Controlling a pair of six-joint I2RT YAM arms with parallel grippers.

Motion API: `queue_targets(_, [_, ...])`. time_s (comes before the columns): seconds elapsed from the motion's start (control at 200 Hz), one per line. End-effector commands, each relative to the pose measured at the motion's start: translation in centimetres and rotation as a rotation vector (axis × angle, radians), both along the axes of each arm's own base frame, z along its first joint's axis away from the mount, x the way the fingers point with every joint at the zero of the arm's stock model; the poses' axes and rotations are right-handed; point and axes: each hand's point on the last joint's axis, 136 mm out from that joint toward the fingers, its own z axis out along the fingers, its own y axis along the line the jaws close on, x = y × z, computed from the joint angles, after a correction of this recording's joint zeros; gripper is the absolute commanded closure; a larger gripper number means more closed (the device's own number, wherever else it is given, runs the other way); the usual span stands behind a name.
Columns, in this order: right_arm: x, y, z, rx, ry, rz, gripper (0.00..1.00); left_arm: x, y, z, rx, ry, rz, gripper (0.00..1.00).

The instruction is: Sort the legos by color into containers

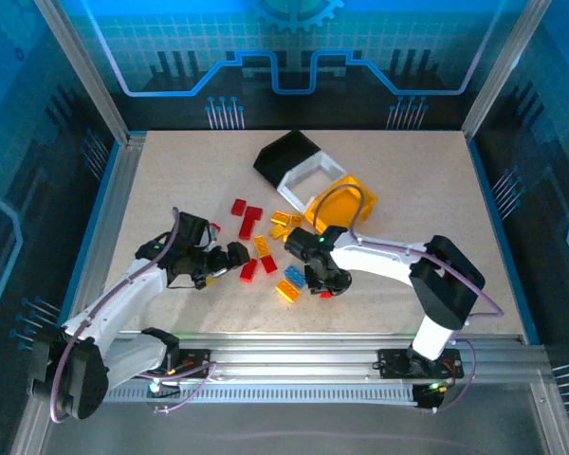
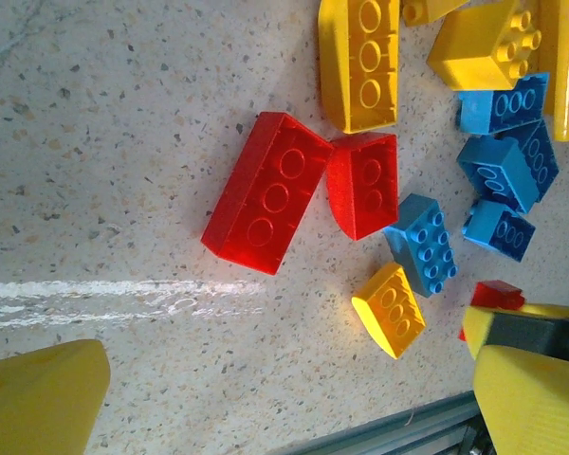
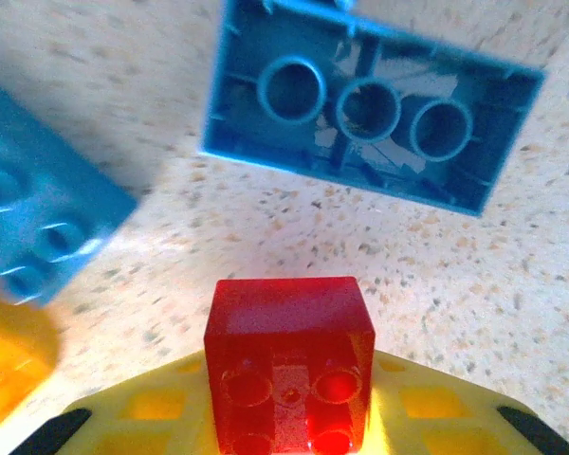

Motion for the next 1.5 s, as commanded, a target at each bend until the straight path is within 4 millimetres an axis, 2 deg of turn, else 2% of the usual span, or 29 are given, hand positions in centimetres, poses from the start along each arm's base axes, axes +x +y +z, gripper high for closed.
queue_targets(0.0, [1.0,0.5,5.4,0.083,-0.064,0.013,0.65,0.6,0.0,0.2,-0.018,-0.012,0.021,0.01])
queue_targets(0.075, [2.3,0.1,8.1,0.137,-0.101,-0.010,0.65,1.1,-0.1,0.4,-0.026,-0.021,0.023,0.01])
queue_targets(0.175, [5.1,-1.2,11.2,0.213,-0.148,-0.070,0.64,1.8,-0.3,0.5,-0.035,-0.025,0.027,0.01])
queue_targets(0.285, [8.9,-3.2,12.8,0.266,-0.197,-0.141,0.64,2.5,-0.5,0.6,-0.042,-0.031,0.036,0.01])
queue_targets(0.405, [13.3,-5.3,12.6,0.300,-0.207,-0.220,0.64,2.9,-0.6,1.0,-0.049,-0.037,0.040,0.01])
queue_targets(0.55, [18.0,-6.8,10.7,0.334,-0.175,-0.288,0.64,3.2,-0.4,1.5,-0.034,-0.041,0.033,0.01])
queue_targets(0.755, [22.8,-7.1,8.1,0.333,-0.145,-0.295,0.64,3.1,0.2,1.7,-0.012,-0.032,0.050,0.01])
queue_targets(0.901, [24.9,-7.2,6.1,0.334,-0.110,-0.300,0.64,3.2,0.5,1.7,-0.004,-0.026,0.068,0.01])
queue_targets(1.036, [25.9,-7.4,4.4,0.332,-0.080,-0.305,0.64,3.0,0.9,1.4,0.008,-0.012,0.077,0.01])
queue_targets(1.251, [26.3,-6.5,2.4,0.355,-0.041,-0.304,0.63,2.8,1.4,1.2,0.026,0.006,0.081,0.01])
queue_targets(1.496, [26.6,-6.2,1.4,0.342,-0.023,-0.298,0.62,3.2,1.4,1.1,0.017,0.011,0.094,0.01])
